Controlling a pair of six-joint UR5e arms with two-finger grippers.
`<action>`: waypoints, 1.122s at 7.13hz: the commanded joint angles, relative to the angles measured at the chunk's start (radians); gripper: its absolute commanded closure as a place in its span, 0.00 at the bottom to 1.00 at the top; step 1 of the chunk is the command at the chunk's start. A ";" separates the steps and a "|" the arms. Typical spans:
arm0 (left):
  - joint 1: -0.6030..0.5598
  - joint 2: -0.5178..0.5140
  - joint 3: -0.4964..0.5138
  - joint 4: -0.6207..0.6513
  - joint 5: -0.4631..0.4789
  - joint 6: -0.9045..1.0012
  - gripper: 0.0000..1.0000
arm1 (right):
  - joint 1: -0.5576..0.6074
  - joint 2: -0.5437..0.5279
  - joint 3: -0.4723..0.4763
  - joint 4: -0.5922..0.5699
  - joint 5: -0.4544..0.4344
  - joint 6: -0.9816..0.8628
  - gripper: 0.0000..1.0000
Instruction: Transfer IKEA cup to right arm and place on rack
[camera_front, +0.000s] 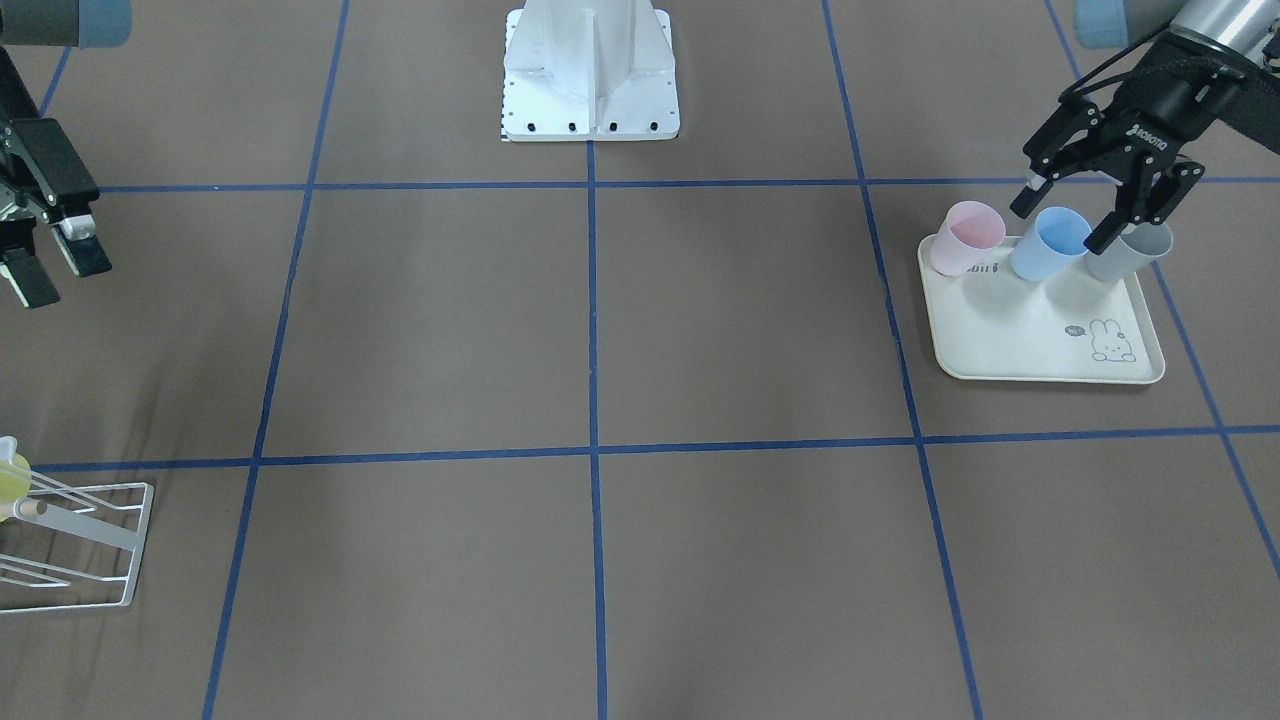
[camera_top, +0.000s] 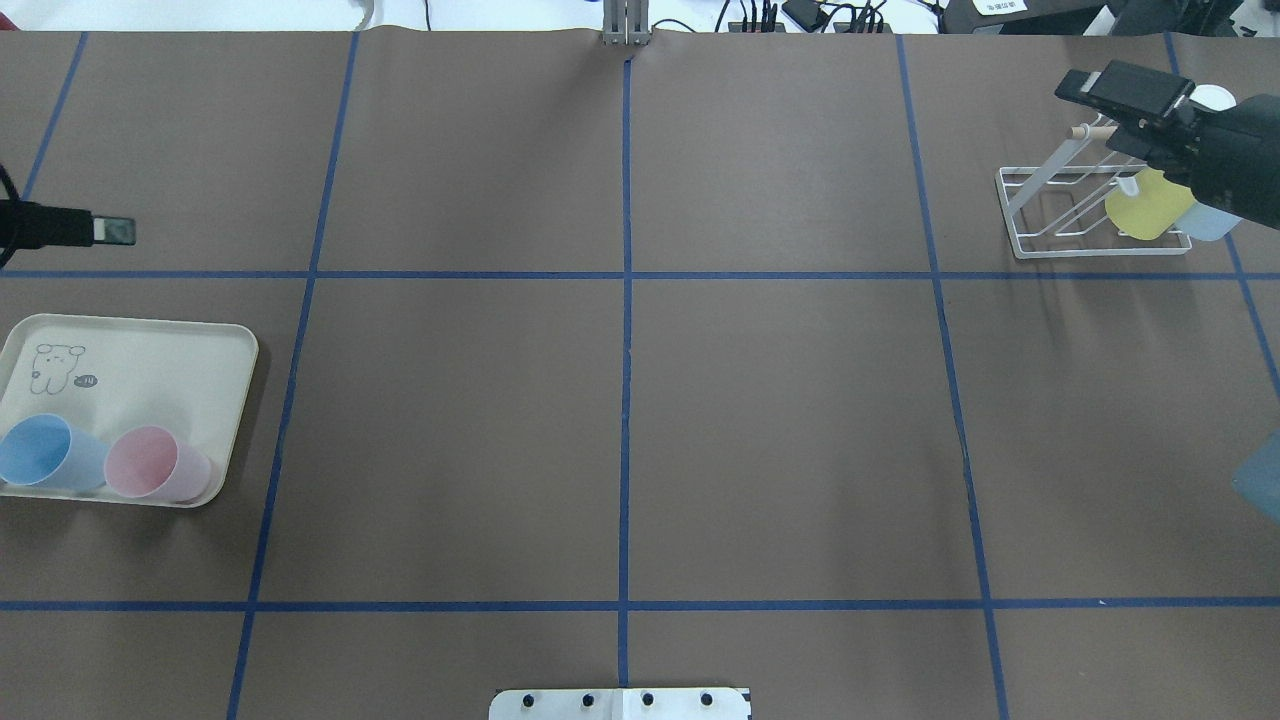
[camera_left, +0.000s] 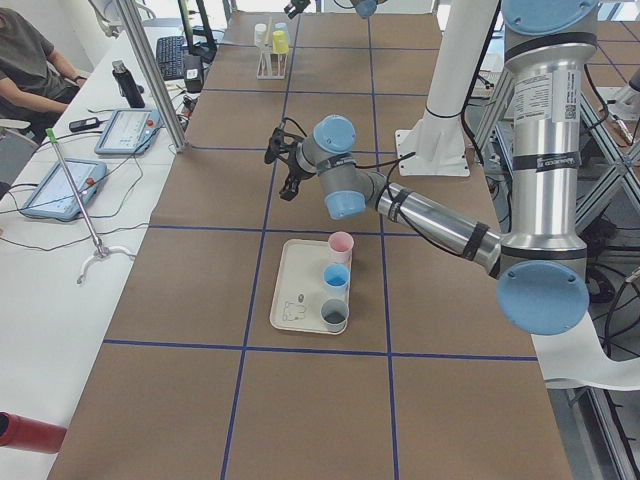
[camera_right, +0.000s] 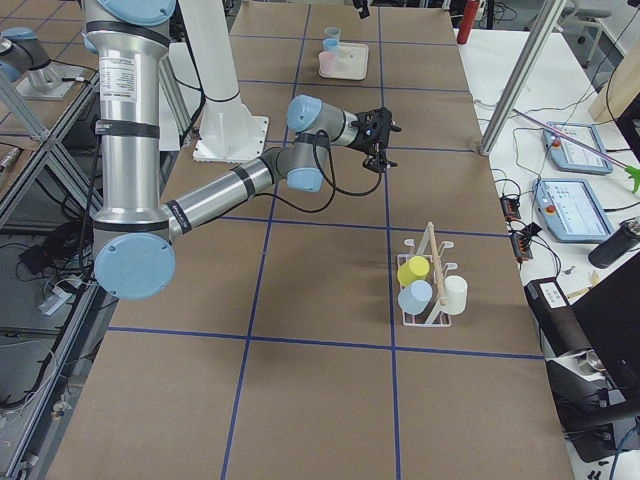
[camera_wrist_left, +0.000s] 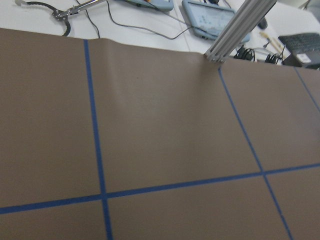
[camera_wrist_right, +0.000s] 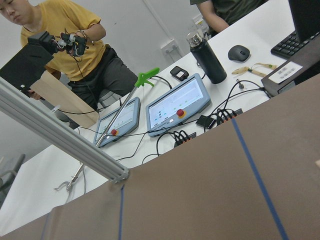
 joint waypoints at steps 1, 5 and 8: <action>-0.015 0.119 0.036 0.001 -0.054 0.171 0.00 | -0.043 0.055 0.006 0.006 0.011 0.139 0.00; -0.182 0.194 0.165 0.154 -0.054 0.748 0.00 | -0.082 0.087 -0.018 0.072 0.007 0.171 0.00; -0.187 0.121 0.327 0.184 -0.054 0.824 0.00 | -0.089 0.093 -0.023 0.076 0.010 0.171 0.00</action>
